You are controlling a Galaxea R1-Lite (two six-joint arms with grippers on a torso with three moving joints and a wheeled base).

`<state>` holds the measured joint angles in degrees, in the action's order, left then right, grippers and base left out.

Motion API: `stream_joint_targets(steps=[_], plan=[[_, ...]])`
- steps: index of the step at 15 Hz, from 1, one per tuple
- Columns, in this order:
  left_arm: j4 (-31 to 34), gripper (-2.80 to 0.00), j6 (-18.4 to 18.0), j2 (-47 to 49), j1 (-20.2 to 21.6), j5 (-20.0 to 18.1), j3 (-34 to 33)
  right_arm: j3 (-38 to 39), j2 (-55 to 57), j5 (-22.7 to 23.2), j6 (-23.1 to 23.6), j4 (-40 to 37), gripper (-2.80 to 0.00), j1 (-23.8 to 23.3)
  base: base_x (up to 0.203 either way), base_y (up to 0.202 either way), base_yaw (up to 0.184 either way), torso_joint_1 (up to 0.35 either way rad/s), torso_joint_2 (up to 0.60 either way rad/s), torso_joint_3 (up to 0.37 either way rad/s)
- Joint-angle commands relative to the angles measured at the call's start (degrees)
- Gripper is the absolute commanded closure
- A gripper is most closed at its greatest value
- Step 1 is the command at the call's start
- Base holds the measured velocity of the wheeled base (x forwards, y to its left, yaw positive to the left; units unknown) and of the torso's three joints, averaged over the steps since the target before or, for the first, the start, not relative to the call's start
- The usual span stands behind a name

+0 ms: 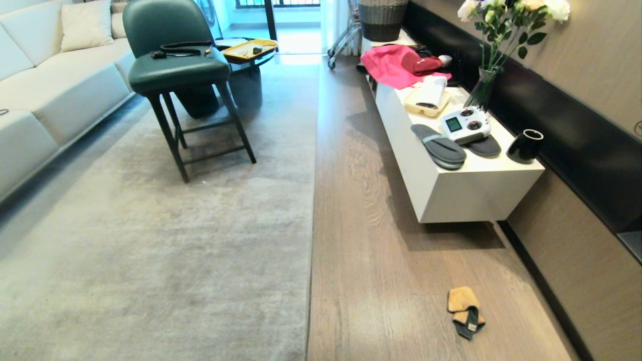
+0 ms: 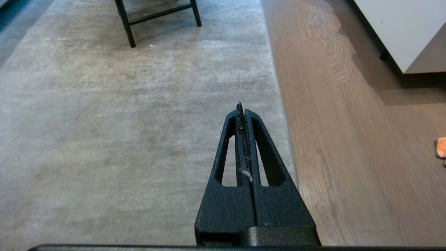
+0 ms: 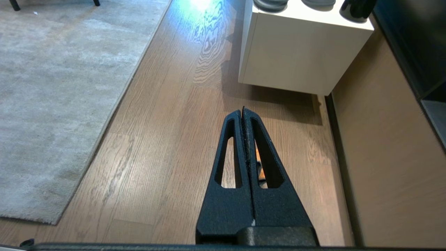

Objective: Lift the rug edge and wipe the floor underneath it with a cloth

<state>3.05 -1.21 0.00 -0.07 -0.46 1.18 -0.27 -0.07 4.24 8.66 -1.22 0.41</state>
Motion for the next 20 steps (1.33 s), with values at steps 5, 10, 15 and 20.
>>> stream_joint_targets(steps=[5,10,15,20], plan=[[0.0,0.00,0.0,0.0,0.0,0.0,0.0,0.0,0.1,0.1,0.3,0.0,0.00,0.0,0.000,0.000,0.000,-0.014,-0.35,-0.371],[0.0,0.00,0.0,0.0,0.0,0.0,0.0,0.0,0.1,0.1,0.5,0.0,0.00,0.0,0.000,0.000,0.000,0.035,-0.44,-0.396],[0.0,0.00,0.0,0.0,0.0,0.0,0.0,0.0,0.1,0.0,0.3,0.0,0.00,0.0,0.000,0.000,0.000,0.103,-0.48,-0.375],[0.0,0.00,0.0,0.0,0.0,0.0,0.0,0.0,0.1,0.0,0.3,0.0,0.00,0.0,0.000,0.000,0.000,0.146,-0.51,-0.364]])
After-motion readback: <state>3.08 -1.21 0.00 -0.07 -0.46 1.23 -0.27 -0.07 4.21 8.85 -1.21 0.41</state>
